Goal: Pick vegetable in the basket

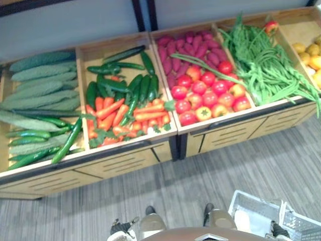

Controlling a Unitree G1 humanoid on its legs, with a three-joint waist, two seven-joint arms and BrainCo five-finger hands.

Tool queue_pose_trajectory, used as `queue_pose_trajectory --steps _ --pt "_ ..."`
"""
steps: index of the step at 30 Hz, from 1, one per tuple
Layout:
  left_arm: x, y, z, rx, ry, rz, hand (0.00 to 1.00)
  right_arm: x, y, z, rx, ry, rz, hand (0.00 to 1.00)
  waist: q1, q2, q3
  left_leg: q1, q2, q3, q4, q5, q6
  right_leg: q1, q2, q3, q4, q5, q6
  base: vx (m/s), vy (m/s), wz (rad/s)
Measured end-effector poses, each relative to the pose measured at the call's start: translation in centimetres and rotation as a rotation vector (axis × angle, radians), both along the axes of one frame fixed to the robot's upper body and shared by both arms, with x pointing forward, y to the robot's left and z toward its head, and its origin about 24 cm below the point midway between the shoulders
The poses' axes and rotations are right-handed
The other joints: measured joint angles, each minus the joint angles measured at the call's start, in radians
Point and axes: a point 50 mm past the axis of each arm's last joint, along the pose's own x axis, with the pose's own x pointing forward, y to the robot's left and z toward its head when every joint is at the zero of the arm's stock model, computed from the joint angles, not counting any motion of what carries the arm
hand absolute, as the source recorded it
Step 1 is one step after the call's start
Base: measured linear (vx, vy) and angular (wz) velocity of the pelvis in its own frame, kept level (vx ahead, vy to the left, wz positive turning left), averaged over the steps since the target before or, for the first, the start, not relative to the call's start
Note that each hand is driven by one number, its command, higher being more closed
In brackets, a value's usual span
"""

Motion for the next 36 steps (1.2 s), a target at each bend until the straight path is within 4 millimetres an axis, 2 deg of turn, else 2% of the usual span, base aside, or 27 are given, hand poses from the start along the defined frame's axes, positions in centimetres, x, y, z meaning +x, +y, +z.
queue_pose_trajectory --steps 3,7,8,11,14,17,19,20,21,23,25,27,31,36 --pt "-0.4 1.1 0.3 0.036 0.003 0.066 0.00 -0.4 0.9 -0.4 0.024 0.005 -0.014 1.00 -0.002 -0.019 0.004 0.006 -0.034 0.000 -0.054 0.024 -0.001 0.037 -0.015 -0.009 -0.093 0.065 0.016 0.02 0.137 0.08" --pt "1.2 1.8 0.8 0.077 -0.041 0.075 0.00 -1.5 1.0 -0.5 0.028 0.031 -0.024 1.00 -0.003 -0.023 0.004 0.013 -0.073 -0.007 -0.071 0.028 0.001 0.052 -0.049 -0.022 -0.109 0.080 0.033 0.07 0.090 0.11" --pt "1.9 2.1 1.0 0.092 -0.061 0.072 0.00 -1.8 1.0 -0.5 0.028 0.038 -0.027 1.00 -0.002 -0.022 0.003 0.021 -0.083 -0.009 -0.078 0.026 0.004 0.055 -0.059 -0.028 -0.104 0.080 0.034 0.10 0.085 0.11" --pt "3.1 3.4 1.7 0.126 -0.114 0.103 0.00 -1.8 1.1 -0.5 0.031 0.039 -0.028 1.00 -0.003 -0.036 0.015 0.061 -0.114 -0.014 -0.087 0.013 0.017 0.050 -0.104 -0.029 -0.005 0.026 0.040 0.08 0.065 0.10" --pt "4.5 4.7 2.8 0.174 -0.199 0.214 0.00 -1.4 1.6 -0.6 0.030 0.021 -0.021 1.00 -0.003 -0.058 0.024 0.085 -0.126 -0.027 -0.088 -0.003 0.019 0.014 -0.136 -0.016 0.143 0.004 0.016 0.04 0.052 0.14" --pt "5.7 6.3 4.2 0.249 -0.254 0.238 0.00 -0.9 2.5 -0.8 0.041 0.022 0.021 1.00 0.002 -0.079 0.024 0.091 -0.126 -0.022 -0.089 -0.001 0.018 0.014 -0.127 0.019 0.121 0.004 0.016 0.06 0.014 -0.05" --pt "7.7 7.7 6.5 0.363 -0.352 0.262 0.00 -0.4 3.3 -1.0 0.054 0.022 0.061 1.00 0.002 -0.101 0.016 0.073 -0.126 -0.022 -0.095 0.008 0.018 0.018 -0.116 0.029 0.068 0.004 0.016 0.02 -0.010 -0.04" --pt "8.4 7.9 7.2 0.392 -0.391 0.264 0.00 -0.3 3.4 -1.1 0.055 0.023 0.065 1.00 0.002 -0.103 0.016 0.066 -0.126 -0.025 -0.095 0.010 0.019 0.019 -0.114 0.030 0.058 0.004 0.017 0.03 -0.024 0.12" --pt "9.7 8.4 8.8 0.461 -0.454 0.267 0.00 -0.3 3.6 -1.1 0.048 0.024 0.066 1.00 0.003 -0.106 0.017 0.055 -0.126 -0.034 -0.095 0.016 0.019 0.022 -0.112 0.028 0.043 0.005 0.018 0.02 -0.019 0.14" --pt "11.4 9.1 11.9 0.599 -0.557 0.276 0.00 -0.5 3.7 -1.1 0.045 0.028 0.059 1.00 0.003 -0.104 0.017 0.053 -0.123 -0.043 -0.095 0.021 0.019 0.041 -0.105 0.023 0.013 0.008 0.024 0.01 -0.025 0.16" --pt "12.8 9.7 16.5 0.832 -0.682 0.267 0.00 -1.1 3.7 -1.1 0.030 0.040 0.056 1.00 0.004 -0.096 0.020 0.051 -0.115 -0.060 -0.095 0.027 0.015 0.070 -0.090 0.014 -0.025 0.010 0.027 0.01 -0.035 0.18" --pt "13.0 10.0 18.7 0.954 -0.728 0.277 0.00 -1.3 3.4 -1.0 0.017 0.040 0.054 1.00 0.008 -0.080 0.014 0.047 -0.105 -0.061 -0.096 0.031 0.011 0.071 -0.079 0.013 -0.035 0.012 0.029 -0.02 -0.039 0.04" --pt "13.0 9.9 21.0 1.104 -0.760 0.264 0.00 -1.5 2.3 -0.6 -0.026 0.044 0.067 1.00 0.009 -0.039 0.005 0.044 -0.080 -0.061 -0.102 0.037 0.002 0.070 -0.053 0.013 -0.043 0.012 0.029 -0.02 -0.047 -0.02" --pt "14.7 10.0 24.2 1.259 -0.836 0.106 0.00 -0.8 2.2 -0.5 -0.038 0.039 0.122 1.00 0.002 -0.025 -0.002 0.039 -0.050 -0.058 -0.103 0.041 -0.008 0.067 -0.022 0.012 -0.056 0.014 0.024 0.00 -0.053 -0.04"
